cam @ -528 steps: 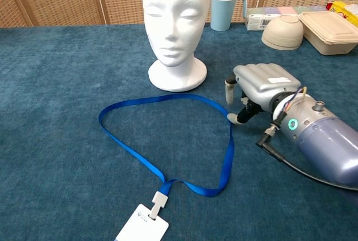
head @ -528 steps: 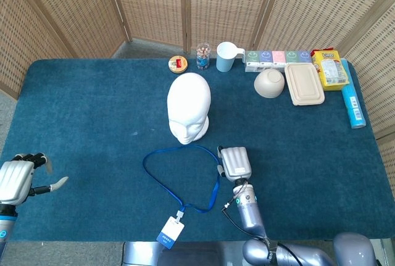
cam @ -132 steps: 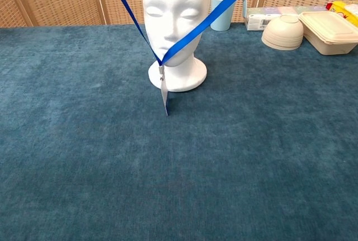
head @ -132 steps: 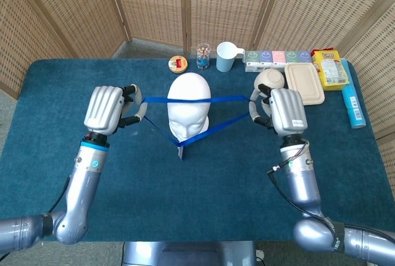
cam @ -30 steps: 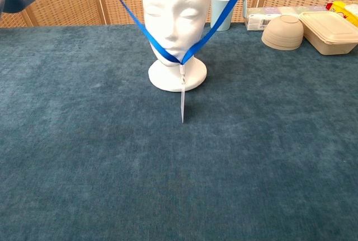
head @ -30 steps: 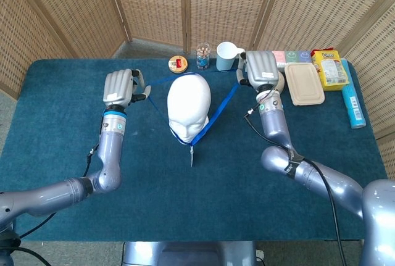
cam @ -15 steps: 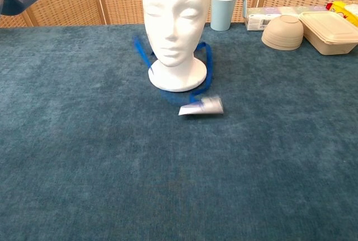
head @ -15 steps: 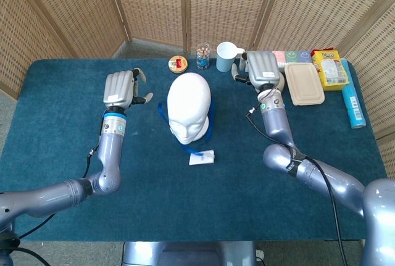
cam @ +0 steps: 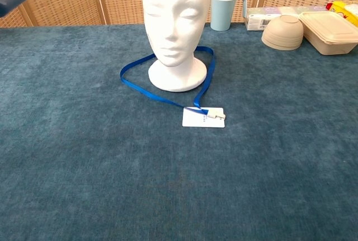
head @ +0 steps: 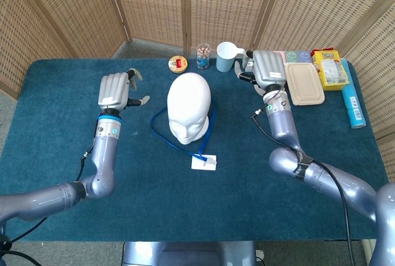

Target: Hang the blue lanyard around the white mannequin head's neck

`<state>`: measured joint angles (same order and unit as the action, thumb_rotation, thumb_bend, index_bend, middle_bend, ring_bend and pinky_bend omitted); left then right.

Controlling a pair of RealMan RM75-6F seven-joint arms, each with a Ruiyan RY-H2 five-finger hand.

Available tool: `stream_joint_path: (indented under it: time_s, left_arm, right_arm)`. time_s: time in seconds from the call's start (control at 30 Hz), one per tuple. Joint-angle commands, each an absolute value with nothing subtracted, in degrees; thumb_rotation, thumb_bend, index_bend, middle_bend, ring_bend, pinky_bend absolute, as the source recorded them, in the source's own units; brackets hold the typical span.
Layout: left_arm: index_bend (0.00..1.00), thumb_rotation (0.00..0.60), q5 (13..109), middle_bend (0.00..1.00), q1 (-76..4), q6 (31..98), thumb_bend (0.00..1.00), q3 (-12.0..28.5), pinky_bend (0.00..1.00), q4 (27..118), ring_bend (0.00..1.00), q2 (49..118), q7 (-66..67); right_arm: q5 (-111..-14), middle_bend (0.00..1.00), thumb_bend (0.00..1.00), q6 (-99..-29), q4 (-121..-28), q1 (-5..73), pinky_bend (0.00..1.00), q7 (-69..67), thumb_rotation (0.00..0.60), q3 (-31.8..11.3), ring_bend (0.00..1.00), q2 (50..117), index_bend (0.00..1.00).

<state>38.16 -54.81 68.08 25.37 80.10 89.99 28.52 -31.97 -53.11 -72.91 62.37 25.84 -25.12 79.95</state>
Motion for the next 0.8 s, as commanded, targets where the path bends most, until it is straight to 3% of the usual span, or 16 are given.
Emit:
stream_joint_path:
  time_s: [0.03,0.17,0.4,0.6,0.8]
  left_arm:
    - [0.40,0.447,39.6,0.53,-53.2,68.9,0.17,24.3,0.62,82.4,0.50,88.3,28.0]
    - [0.39,0.446,41.0,0.50,-50.6,69.3,0.17,22.8,0.56,86.3,0.45,85.0,27.4]
    - [0.39,0.441,46.2,0.48,-41.4,68.7,0.17,15.9,0.50,95.5,0.41,73.9,23.2]
    - [0.39,0.443,50.0,0.46,-35.0,67.1,0.17,11.2,0.44,97.5,0.38,66.6,17.8]
    - [0.39,0.445,55.4,0.45,-29.2,68.5,0.17,7.6,0.41,96.9,0.37,62.5,12.1]
  right_arm:
    - [-34.0,0.98,0.52,-54.5,-75.1,60.7,1.00,23.1,0.145,-25.8,1.00,78.7,0.49]
    - [-37.5,0.93,0.52,-55.9,-77.8,58.3,0.98,18.8,0.146,-26.2,0.99,77.2,0.50]
    - [-46.9,0.80,0.51,-63.2,-87.5,49.0,0.86,10.8,0.145,-24.1,0.85,71.4,0.51]
    - [-49.9,0.69,0.51,-68.5,-93.8,42.7,0.78,11.1,0.145,-21.1,0.72,67.8,0.51]
    - [-51.2,0.64,0.50,-75.1,-99.4,37.3,0.75,14.6,0.151,-18.3,0.66,65.6,0.50]
